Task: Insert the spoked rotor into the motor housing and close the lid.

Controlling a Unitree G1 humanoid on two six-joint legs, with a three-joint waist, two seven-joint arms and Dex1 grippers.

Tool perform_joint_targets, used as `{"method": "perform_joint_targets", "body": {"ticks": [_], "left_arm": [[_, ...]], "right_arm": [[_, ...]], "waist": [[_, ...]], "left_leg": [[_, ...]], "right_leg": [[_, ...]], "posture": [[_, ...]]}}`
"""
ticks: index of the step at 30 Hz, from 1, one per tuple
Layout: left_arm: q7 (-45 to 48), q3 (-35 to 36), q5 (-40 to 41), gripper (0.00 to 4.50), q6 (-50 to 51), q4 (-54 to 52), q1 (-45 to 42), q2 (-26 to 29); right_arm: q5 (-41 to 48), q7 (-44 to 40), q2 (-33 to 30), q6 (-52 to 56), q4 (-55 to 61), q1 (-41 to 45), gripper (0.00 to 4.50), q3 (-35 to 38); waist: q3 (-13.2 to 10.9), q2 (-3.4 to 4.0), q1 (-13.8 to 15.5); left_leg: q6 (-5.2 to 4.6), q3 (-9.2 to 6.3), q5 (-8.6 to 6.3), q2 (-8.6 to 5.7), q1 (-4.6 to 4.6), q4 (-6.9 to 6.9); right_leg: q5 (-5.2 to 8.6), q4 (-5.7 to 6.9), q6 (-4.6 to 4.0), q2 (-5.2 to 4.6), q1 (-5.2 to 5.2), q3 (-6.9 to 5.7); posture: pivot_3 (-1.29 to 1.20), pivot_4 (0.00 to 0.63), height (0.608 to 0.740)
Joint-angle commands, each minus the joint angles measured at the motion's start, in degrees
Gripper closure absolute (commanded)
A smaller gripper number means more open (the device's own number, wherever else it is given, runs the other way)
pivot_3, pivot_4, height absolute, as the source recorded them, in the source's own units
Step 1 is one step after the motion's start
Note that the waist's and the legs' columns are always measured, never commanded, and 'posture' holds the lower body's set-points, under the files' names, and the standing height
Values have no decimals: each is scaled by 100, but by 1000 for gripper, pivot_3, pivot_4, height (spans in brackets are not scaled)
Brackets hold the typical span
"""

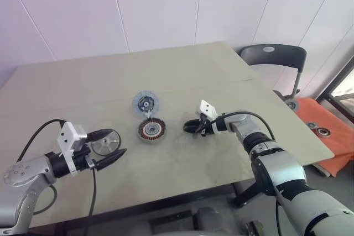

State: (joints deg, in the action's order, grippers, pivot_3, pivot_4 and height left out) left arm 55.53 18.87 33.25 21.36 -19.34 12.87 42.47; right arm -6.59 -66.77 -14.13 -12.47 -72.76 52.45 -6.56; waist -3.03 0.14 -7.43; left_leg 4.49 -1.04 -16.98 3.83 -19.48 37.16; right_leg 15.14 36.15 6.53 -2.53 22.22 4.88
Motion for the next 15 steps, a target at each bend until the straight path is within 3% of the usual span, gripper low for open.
{"method": "perform_joint_targets", "body": {"ticks": [1, 15], "left_arm": [[134, 124, 95, 0, 34, -142, 1, 148], [303, 39, 73, 0, 81, -53, -90, 193]], "right_arm": [[-43, 51, 2, -43, -4, 79, 3776, -10], [84, -296, 1, 41, 65, 187, 3776, 80]], "waist": [[0, 0, -1], [0, -1, 0]], "left_leg": [[0, -1, 0, 0, 0, 0], [0, -7, 0, 0, -2, -4]], "right_leg": [[0, 0, 0, 1, 0, 0], [0, 0, 1, 4, 3, 0]], "posture": [[0, 0, 740], [0, 0, 740]]}}
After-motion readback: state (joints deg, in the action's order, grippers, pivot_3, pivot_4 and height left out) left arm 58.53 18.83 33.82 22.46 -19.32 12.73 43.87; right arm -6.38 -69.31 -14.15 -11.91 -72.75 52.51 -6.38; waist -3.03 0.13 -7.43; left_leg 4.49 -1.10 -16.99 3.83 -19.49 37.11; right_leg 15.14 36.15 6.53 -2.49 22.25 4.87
